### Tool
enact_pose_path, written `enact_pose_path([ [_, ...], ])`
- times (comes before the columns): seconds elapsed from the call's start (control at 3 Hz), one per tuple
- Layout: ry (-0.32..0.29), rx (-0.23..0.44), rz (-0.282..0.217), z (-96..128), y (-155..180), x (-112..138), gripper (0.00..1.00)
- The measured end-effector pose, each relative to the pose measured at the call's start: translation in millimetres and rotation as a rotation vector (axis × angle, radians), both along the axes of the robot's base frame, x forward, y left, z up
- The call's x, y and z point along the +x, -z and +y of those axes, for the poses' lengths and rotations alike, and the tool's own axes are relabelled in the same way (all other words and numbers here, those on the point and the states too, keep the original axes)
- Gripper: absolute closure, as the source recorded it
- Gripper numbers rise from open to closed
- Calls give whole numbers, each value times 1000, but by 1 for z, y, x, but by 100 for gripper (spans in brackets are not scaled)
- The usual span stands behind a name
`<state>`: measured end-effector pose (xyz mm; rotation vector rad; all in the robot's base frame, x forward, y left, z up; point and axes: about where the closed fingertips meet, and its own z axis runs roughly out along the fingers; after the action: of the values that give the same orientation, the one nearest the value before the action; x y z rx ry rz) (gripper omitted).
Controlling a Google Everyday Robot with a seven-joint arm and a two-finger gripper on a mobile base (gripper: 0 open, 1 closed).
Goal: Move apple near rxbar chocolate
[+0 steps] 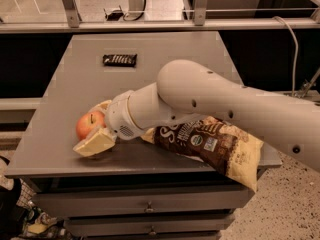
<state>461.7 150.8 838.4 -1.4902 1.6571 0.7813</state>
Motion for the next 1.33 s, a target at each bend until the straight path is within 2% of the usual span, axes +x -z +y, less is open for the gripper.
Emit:
enact_pose_path([
  [0.33, 0, 0, 0, 0, 0, 0, 100],
  [0.67, 11, -10, -22, -10, -16, 14, 100],
  [1.33, 90, 31, -102, -52, -72, 83, 100],
])
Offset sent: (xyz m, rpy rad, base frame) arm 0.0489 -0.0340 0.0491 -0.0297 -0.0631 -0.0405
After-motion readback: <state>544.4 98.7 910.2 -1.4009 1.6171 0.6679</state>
